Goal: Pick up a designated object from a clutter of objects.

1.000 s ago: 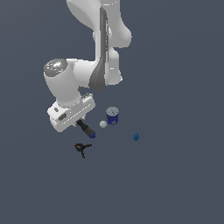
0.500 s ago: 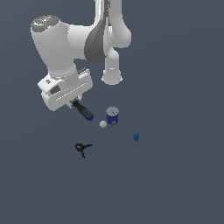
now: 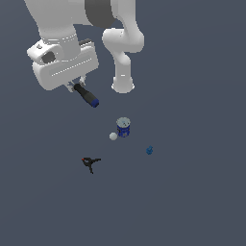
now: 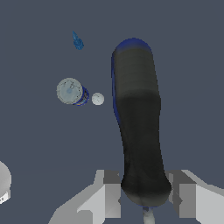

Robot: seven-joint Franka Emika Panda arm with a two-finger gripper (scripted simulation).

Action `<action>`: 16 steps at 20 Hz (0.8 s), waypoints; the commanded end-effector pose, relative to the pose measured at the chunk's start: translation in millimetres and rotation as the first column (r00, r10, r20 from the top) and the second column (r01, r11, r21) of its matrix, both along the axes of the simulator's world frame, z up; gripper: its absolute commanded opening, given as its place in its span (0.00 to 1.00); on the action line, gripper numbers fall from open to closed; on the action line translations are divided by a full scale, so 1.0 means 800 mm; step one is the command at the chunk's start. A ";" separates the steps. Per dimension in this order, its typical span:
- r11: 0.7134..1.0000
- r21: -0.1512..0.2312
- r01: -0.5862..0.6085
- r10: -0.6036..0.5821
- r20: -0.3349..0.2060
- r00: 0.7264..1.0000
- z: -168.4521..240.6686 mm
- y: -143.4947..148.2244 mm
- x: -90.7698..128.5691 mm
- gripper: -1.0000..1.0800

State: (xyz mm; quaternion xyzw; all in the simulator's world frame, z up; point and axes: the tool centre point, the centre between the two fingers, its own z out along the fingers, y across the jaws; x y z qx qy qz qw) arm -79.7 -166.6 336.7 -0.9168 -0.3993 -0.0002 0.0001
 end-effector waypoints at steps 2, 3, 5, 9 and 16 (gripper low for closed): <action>1.000 0.000 0.000 0.000 0.000 1.000 0.035 -0.001 -0.014 0.00; 1.000 0.000 0.000 0.000 0.000 1.000 0.044 -0.002 -0.017 0.00; 1.000 0.000 0.000 0.000 0.000 1.000 0.059 -0.003 -0.023 0.00; 1.000 0.000 0.000 0.000 0.000 1.000 0.082 -0.004 -0.031 0.00; 1.000 0.000 0.000 0.000 0.000 1.000 0.097 -0.005 -0.036 0.00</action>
